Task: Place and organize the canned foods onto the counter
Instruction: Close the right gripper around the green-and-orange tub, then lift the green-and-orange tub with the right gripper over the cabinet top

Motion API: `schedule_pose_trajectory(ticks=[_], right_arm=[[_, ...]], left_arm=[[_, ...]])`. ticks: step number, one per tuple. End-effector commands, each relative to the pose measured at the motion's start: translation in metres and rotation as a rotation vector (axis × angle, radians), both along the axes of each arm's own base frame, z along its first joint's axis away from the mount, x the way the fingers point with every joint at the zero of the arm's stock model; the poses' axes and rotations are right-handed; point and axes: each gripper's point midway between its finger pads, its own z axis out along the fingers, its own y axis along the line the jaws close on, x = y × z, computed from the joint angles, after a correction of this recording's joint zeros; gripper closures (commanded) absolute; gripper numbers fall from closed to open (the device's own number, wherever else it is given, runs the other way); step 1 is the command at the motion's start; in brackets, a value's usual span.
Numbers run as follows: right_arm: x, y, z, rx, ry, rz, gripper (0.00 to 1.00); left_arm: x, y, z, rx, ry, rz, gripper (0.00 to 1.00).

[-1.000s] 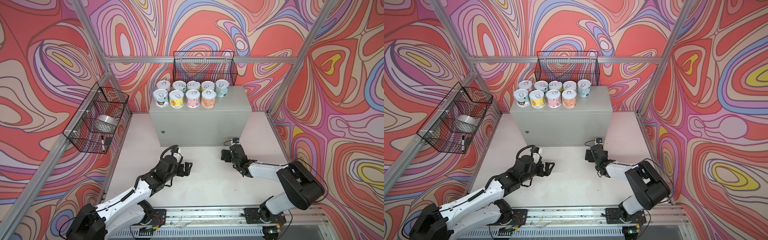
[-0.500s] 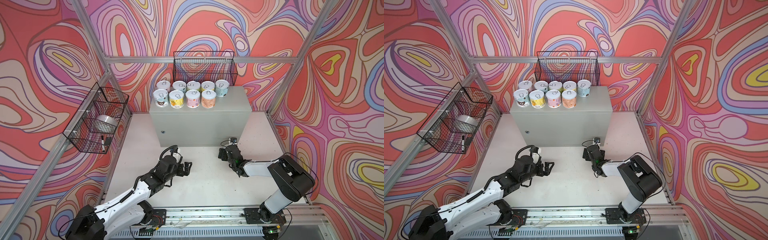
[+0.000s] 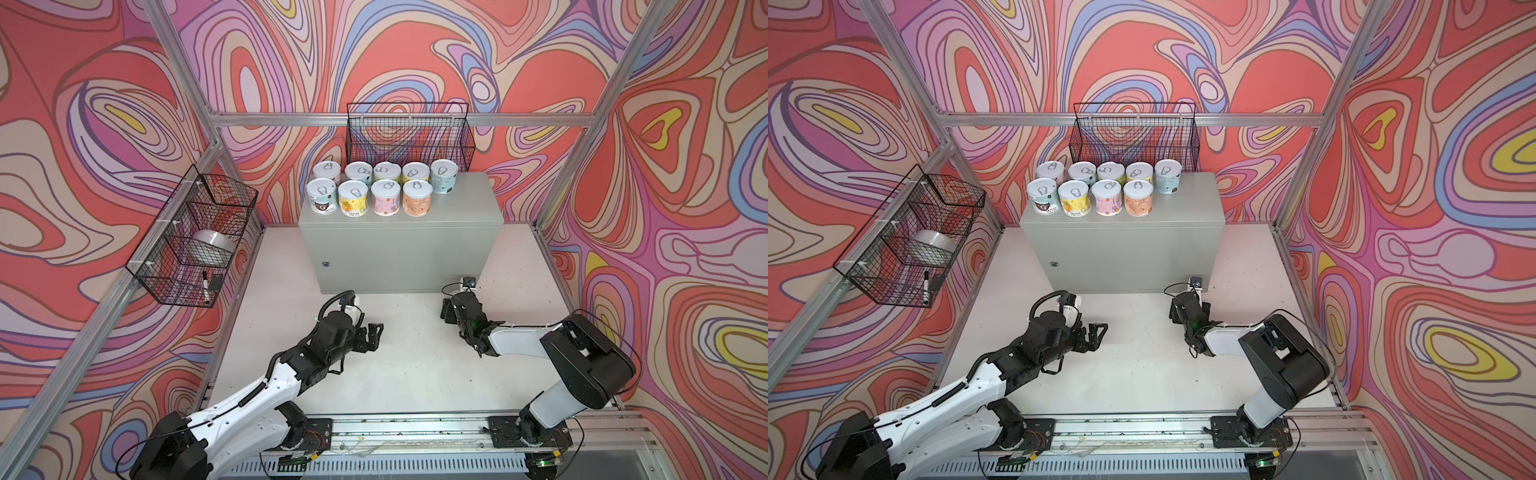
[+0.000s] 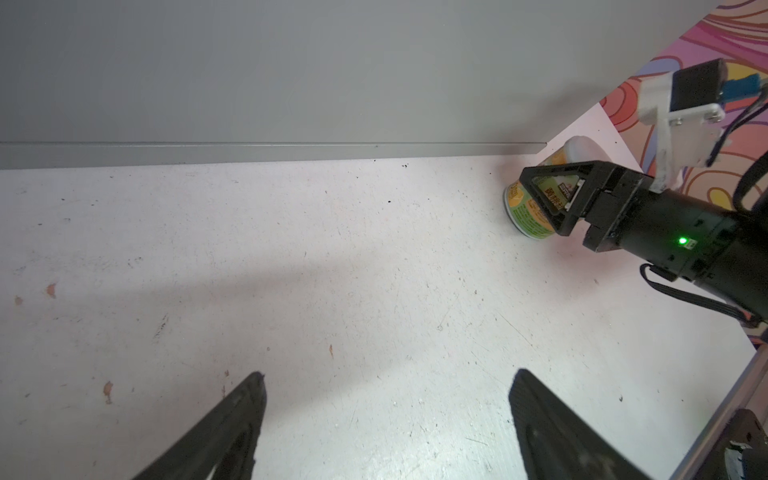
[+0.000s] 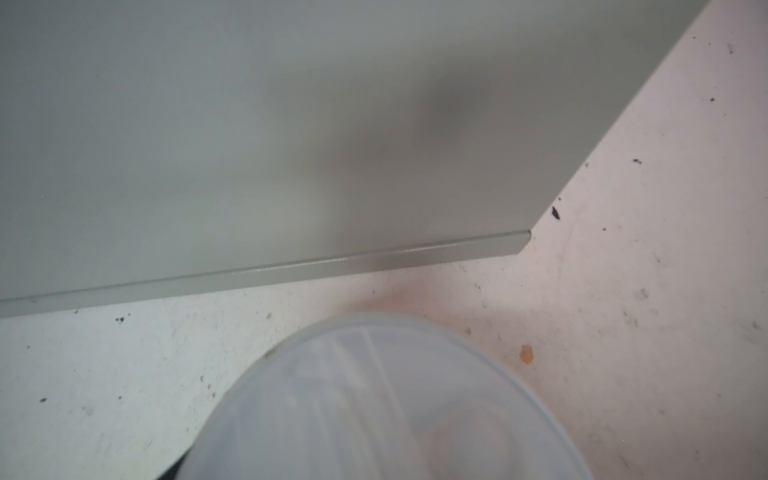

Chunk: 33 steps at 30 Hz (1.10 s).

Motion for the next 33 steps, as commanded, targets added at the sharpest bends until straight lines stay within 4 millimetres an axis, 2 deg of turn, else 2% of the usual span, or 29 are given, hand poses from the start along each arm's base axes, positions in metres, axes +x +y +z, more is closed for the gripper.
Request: schedule_pose_trajectory(ticks=[1,5,9,12,18,21,23,27,29,33], right_arm=[[-0.007,0.003,0.038,-0.010,0.005,0.038,1.00],[-0.026,0.004,0.090,0.014,0.016,0.105,1.00],[-0.044,0.006,0.164,0.042,-0.004,0.184,1.00],[-0.049,0.004,0.220,0.026,-0.025,0.201,1.00],[-0.035,0.002,0.330,-0.040,-0.164,0.217,1.00],[-0.016,0.005,0.367,-0.088,-0.227,0.205,1.00],[-0.001,0.014,0.383,-0.088,-0.265,0.211,1.00],[0.030,0.033,0.400,-0.083,-0.310,0.214,1.00],[0.043,0.039,0.405,-0.078,-0.319,0.217,1.00],[0.072,0.045,0.403,-0.070,-0.308,0.232,1.00]], left_arm=[[-0.006,0.006,0.002,0.020,-0.002,0.004,0.08],[-0.010,0.013,0.007,0.030,-0.015,0.011,0.08],[-0.013,0.018,0.010,0.038,-0.022,0.019,0.07],[-0.014,0.020,0.012,0.050,-0.030,0.017,0.08],[-0.013,0.023,0.017,0.072,-0.043,0.015,0.08],[-0.014,0.019,0.017,0.052,-0.041,0.005,0.08],[-0.013,0.016,0.016,0.043,-0.038,-0.001,0.08],[-0.011,0.012,0.015,0.043,-0.032,-0.014,0.08],[-0.011,0.011,0.018,0.045,-0.034,-0.021,0.08],[-0.011,0.015,0.024,0.048,-0.054,-0.008,0.08]])
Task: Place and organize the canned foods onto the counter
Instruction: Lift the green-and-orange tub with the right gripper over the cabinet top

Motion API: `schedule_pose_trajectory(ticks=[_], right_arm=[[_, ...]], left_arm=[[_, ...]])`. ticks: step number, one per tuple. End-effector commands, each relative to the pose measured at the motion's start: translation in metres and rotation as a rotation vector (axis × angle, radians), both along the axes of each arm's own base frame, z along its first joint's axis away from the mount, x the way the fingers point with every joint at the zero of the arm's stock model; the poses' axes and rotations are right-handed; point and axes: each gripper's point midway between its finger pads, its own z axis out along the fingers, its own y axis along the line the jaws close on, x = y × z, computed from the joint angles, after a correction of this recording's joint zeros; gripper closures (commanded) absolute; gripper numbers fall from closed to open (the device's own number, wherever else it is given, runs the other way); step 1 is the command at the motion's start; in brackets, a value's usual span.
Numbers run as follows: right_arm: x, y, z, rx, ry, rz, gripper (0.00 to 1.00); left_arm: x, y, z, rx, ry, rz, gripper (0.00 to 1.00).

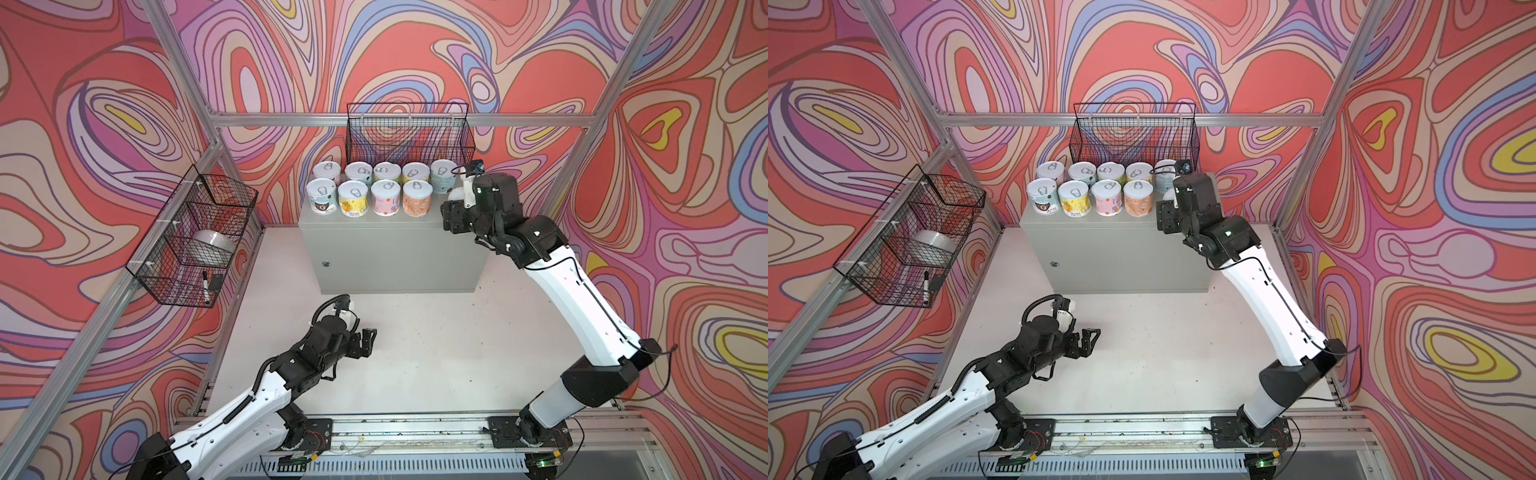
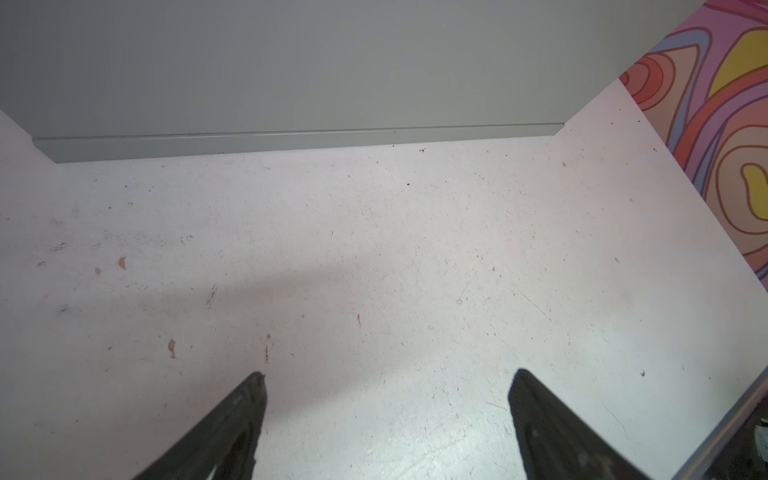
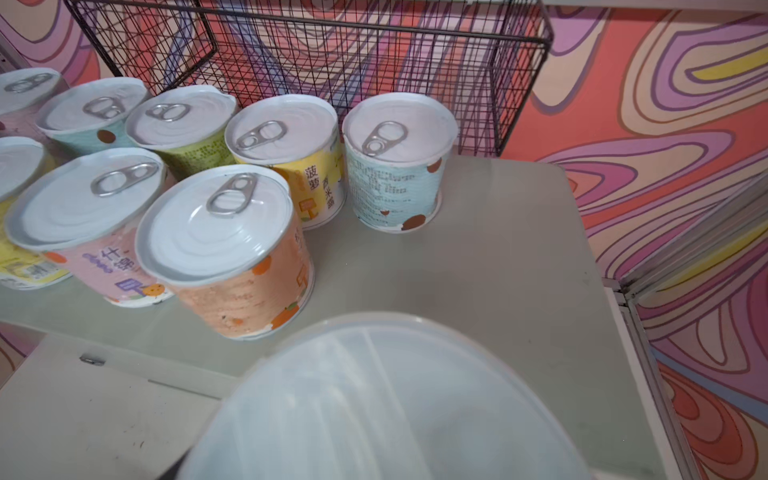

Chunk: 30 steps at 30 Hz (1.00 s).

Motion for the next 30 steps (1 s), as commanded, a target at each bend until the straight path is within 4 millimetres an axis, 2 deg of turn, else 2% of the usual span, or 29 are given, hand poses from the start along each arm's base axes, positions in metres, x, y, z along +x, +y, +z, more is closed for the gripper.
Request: schedule_pose_trajectory(ticks=[1,5,10,18,19,27,28,29,30], right_arm=[[0.014,-0.007,0.038,0.039,-0.105,-0.010,1.00],[0.027,-0.012,0.043,0.078,-0.114,-0.012,1.00],[0.041,-0.013,0.034,0.095,-0.091,0.001,1.00],[0.047,-0.008,0.036,0.142,-0.097,0.036,1.00],[0.056,-0.003,0.022,0.137,-0.072,0.040,1.00],[0.068,0.004,0.012,0.145,-0.058,0.046,1.00],[0.069,0.004,0.011,0.148,-0.059,0.044,0.98],[0.070,0.005,0.010,0.149,-0.058,0.044,0.90],[0.070,0.005,0.010,0.148,-0.057,0.042,0.77]], left_arm=[[0.003,-0.002,0.022,-0.020,-0.056,-0.005,0.09],[0.001,0.003,0.025,-0.018,-0.067,0.007,0.08],[-0.001,0.004,0.021,-0.014,-0.056,0.011,0.08],[0.001,0.005,0.027,-0.016,-0.062,0.020,0.08],[0.001,0.005,0.027,-0.018,-0.063,0.021,0.08],[0.001,0.008,0.024,-0.012,-0.055,0.034,0.08],[0.001,0.008,0.025,-0.010,-0.056,0.035,0.09],[0.001,0.008,0.025,-0.012,-0.056,0.037,0.09],[0.001,0.008,0.025,-0.013,-0.056,0.037,0.08]])
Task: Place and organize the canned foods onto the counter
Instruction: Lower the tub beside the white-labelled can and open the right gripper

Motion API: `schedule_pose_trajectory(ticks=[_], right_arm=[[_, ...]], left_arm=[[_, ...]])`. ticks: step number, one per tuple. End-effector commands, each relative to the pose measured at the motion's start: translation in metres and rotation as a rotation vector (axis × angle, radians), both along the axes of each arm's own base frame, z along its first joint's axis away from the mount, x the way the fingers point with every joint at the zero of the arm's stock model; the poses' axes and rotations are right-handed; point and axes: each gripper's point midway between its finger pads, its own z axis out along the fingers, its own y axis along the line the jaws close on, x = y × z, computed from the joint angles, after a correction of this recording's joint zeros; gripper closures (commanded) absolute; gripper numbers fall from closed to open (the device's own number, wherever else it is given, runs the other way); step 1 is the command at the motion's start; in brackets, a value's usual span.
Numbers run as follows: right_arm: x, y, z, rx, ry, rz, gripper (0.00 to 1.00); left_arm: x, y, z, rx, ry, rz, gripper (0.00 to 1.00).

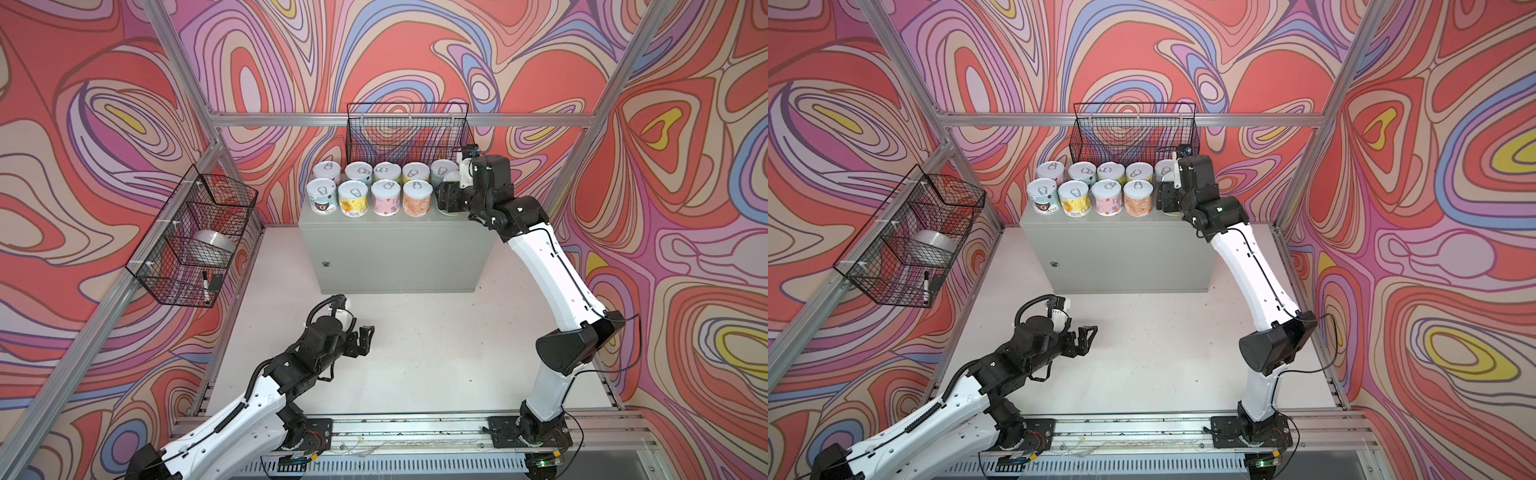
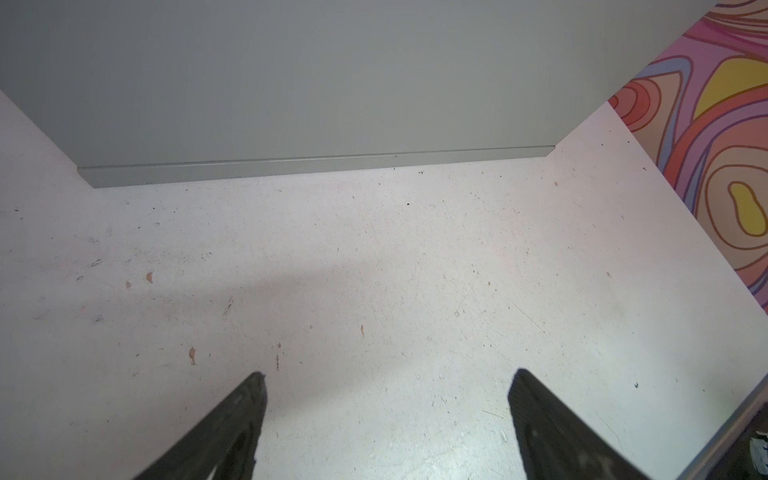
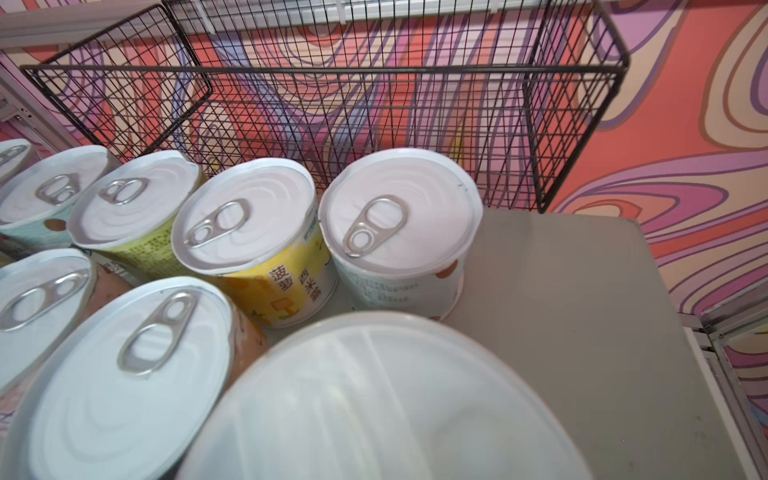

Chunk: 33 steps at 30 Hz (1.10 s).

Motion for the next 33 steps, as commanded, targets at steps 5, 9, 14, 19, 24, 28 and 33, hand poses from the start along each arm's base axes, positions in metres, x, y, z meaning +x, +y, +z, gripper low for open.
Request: schedule_pose_trajectory(ticks=[5,9,14,19,24,28,33], right_arm=[[0.007,0.007,0.019,0.060,-0.066,0.022,0.22],[0.008,0.007,0.022,0.067,-0.077,0.017,0.13],[0.007,0.007,0.023,0.067,-0.077,0.016,0.03],[0.004,0.004,0.033,0.094,-0.113,0.005,0.03],[0.003,0.001,0.040,0.112,-0.132,-0.007,0.04],[-0.009,-0.003,0.059,0.140,-0.191,-0.002,0.05],[-0.018,-0.003,0.077,0.154,-0.228,0.023,0.05]], left_arm=[[0.002,0.000,0.009,0.000,-0.006,0.012,0.08],[0.003,-0.001,0.008,-0.002,-0.004,0.011,0.09],[0.004,-0.002,0.008,-0.002,-0.001,0.010,0.08],[0.004,-0.003,0.007,0.000,0.000,0.008,0.08],[0.006,-0.004,0.006,-0.002,0.002,0.009,0.08],[0.005,-0.005,0.007,-0.004,0.001,0.004,0.09],[0.006,-0.004,0.007,-0.001,-0.002,0.008,0.08]])
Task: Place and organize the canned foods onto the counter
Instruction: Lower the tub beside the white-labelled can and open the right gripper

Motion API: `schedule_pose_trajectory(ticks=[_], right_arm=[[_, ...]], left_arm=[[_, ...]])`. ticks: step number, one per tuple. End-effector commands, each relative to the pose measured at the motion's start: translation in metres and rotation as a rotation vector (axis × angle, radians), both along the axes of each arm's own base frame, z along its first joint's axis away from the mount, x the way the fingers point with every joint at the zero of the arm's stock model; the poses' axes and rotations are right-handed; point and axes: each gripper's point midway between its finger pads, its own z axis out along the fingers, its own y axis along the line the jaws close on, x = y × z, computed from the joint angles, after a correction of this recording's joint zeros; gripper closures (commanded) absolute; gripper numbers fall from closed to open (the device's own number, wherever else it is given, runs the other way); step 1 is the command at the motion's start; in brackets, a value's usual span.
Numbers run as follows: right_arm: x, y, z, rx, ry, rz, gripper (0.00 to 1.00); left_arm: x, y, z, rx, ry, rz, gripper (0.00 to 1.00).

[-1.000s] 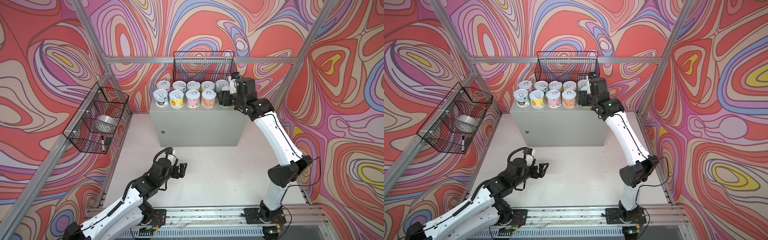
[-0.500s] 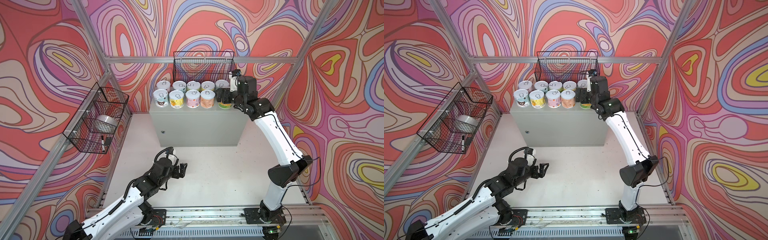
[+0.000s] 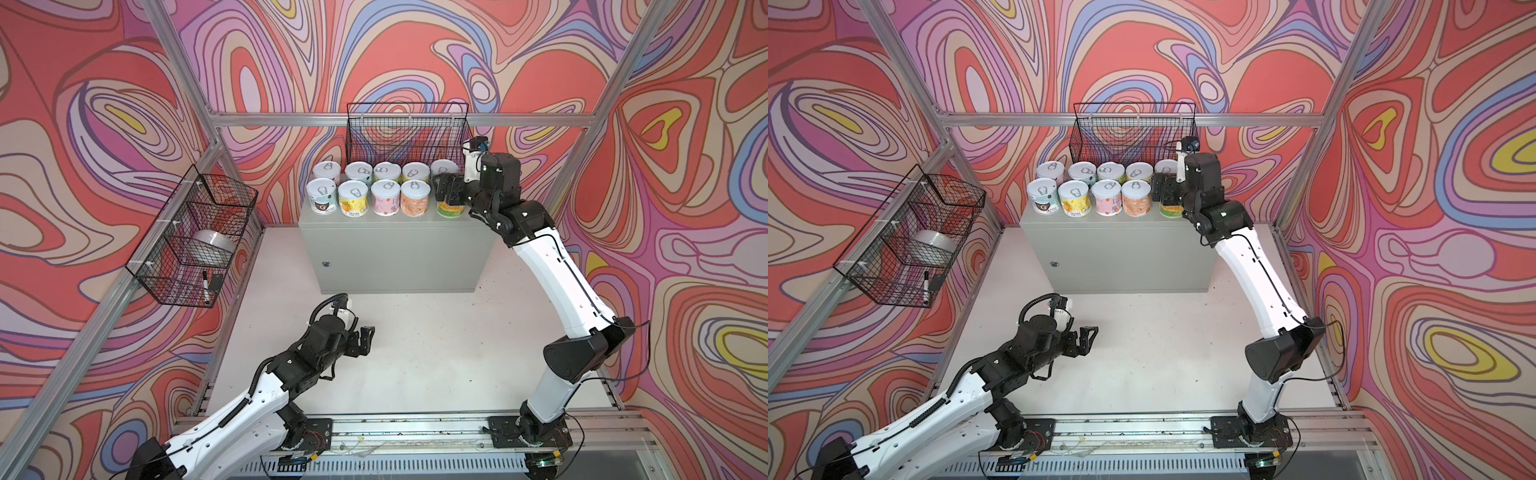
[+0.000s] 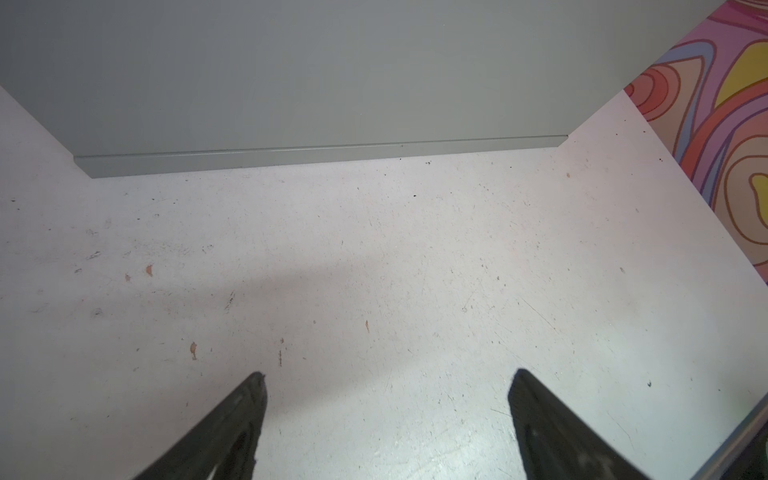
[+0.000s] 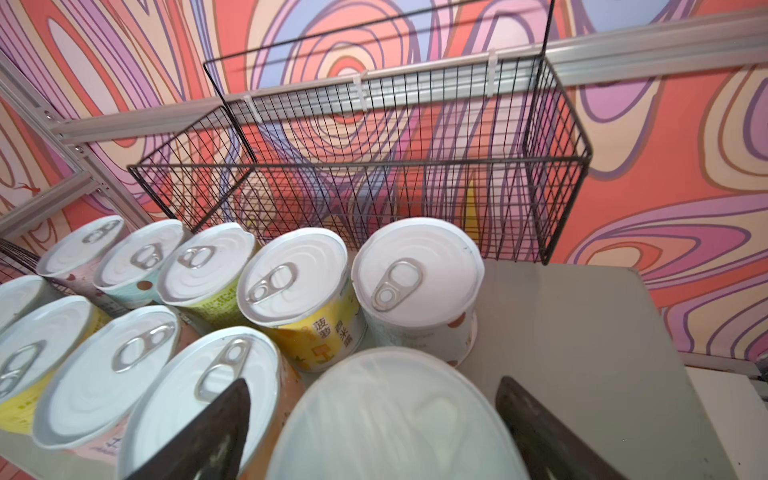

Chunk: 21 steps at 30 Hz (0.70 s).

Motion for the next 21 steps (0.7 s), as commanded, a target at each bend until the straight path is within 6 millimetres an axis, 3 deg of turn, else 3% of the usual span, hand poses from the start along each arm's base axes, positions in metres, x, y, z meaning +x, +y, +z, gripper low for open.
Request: schedule_pose_trajectory(ticks=[1,13,21], right_arm=[[-0.014,-0.006,0.038,0.043,-0.089,0.008,0.05],[-0.027,-0.018,0.073,0.018,-0.174,-0.018,0.05],[-0.052,-0.059,0.071,0.037,-0.198,-0.161,0.06]], left_arm=[[0.005,-0.003,0.014,-0.018,-0.027,0.005,0.08],[0.005,-0.003,0.018,-0.027,-0.040,0.008,0.08],[0.005,-0.003,0.020,-0.024,-0.044,0.007,0.09]])
